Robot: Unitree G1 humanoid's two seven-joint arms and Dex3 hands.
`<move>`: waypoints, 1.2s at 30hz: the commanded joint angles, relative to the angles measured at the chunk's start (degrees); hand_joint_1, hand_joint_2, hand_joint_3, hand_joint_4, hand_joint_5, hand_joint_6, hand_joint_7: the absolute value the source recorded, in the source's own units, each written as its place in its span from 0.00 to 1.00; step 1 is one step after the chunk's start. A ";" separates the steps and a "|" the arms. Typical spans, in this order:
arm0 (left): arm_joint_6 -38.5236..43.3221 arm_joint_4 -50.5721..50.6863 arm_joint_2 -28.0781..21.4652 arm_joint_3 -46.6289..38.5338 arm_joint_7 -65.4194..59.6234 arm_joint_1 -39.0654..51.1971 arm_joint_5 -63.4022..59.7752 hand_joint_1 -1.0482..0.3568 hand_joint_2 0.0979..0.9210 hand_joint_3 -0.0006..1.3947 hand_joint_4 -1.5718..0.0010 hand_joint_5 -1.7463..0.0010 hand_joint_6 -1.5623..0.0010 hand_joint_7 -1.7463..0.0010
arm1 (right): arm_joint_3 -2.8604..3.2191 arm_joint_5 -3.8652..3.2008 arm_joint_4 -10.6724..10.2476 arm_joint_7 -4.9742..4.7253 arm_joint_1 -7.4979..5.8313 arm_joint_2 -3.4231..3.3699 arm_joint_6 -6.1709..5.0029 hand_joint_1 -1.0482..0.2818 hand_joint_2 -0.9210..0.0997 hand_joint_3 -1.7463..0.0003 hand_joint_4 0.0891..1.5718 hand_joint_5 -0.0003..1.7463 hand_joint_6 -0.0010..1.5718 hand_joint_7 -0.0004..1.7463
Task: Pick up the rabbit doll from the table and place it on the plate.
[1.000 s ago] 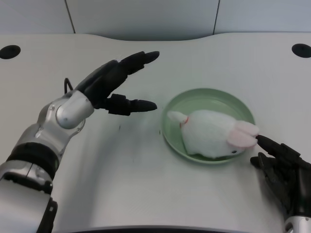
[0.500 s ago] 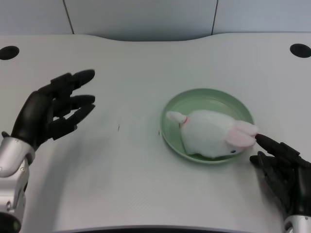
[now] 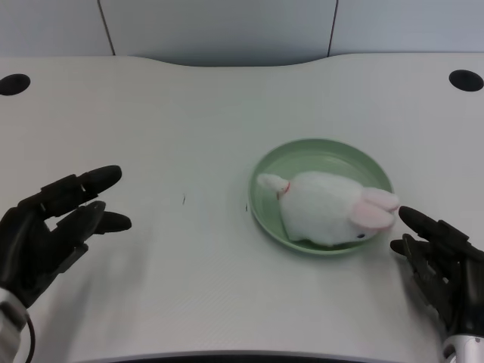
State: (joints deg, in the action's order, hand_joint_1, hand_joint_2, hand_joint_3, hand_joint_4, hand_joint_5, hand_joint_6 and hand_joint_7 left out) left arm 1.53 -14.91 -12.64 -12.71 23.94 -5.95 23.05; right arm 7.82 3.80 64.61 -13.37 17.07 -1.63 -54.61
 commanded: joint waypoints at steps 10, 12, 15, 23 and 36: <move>-0.36 1.46 0.51 -2.13 1.29 7.43 0.07 0.28 1.00 0.27 0.67 0.33 0.44 0.97 | -0.24 -0.76 -0.68 3.20 -0.87 2.21 0.70 0.51 0.00 0.83 0.38 0.50 0.58 0.00; 0.46 0.84 0.74 -1.50 1.91 7.64 -0.65 0.29 1.00 0.27 0.65 0.34 0.43 0.97 | 0.06 -1.39 -0.43 4.29 -0.70 2.39 0.60 0.51 0.00 0.83 0.38 0.50 0.58 0.00; 2.55 -1.63 1.22 -0.54 3.14 6.54 -1.65 0.29 1.00 0.29 0.64 0.35 0.43 0.97 | 0.66 -1.96 0.27 5.06 -0.01 2.73 1.03 0.52 0.00 0.83 0.39 0.50 0.58 0.00; 4.81 -7.32 2.38 1.86 4.06 2.03 -3.78 0.27 1.00 0.25 0.63 0.36 0.41 0.97 | 2.01 -2.51 3.50 5.33 2.75 4.32 1.81 0.54 0.00 0.83 0.39 0.49 0.58 0.00; 5.57 -10.06 2.41 1.32 4.25 0.34 -3.83 0.26 1.00 0.22 0.60 0.38 0.39 0.98 | 3.14 -3.05 5.87 7.00 4.60 4.27 1.28 0.56 0.00 0.82 0.37 0.47 0.58 0.01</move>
State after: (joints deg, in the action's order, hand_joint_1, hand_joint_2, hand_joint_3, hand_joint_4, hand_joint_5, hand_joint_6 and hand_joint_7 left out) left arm 6.49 -24.87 -9.41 -10.93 27.89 -6.24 19.66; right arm 10.57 1.17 70.32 -6.03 21.78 2.35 -52.92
